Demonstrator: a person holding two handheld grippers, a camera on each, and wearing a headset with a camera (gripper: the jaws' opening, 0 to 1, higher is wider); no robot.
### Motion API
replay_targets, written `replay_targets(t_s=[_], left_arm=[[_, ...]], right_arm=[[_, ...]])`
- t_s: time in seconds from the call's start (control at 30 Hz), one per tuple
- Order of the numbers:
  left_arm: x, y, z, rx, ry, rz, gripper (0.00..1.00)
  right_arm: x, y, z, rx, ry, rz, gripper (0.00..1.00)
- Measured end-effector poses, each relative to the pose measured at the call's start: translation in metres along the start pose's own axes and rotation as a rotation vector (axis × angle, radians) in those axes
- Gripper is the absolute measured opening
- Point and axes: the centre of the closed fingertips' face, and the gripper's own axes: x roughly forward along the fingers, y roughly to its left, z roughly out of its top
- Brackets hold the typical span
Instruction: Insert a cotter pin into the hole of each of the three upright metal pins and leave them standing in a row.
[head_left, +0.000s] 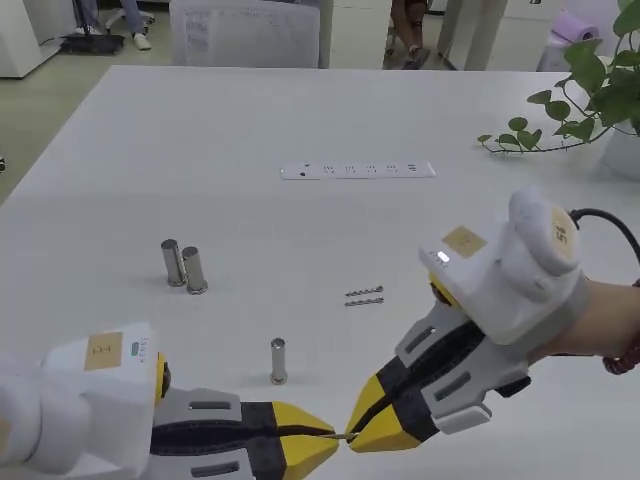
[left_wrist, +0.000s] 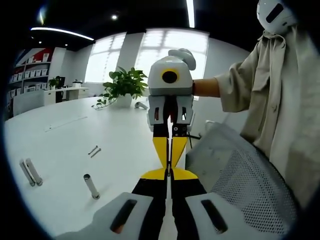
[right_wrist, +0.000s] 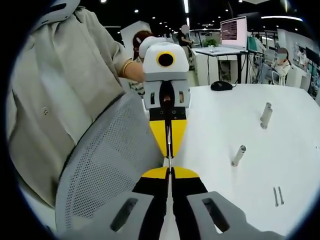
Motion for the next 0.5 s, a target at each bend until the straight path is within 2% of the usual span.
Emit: replay_targets(t_s=[0.37,0.43,0.5], left_arm=[[0.001,0.0051,-0.0015,0.017,0.005,0.032,0.01],[0.0007,0.0084,-0.0013,0.015,0.002,0.052,0.04],[0.0002,0.0106,-0.0003,0.012,-0.007,0.064,0.12]], right_arm=[[-0.0003,-0.0047,-0.0016,-0.018,0.022,-0.028,0.01],[-0.0005,-0.0073,-0.0014,-0.02,0.02,-0.042,0.01],[-0.0016,-0.0106,-0.0023,-0.019,0.023,-0.056,0.01]])
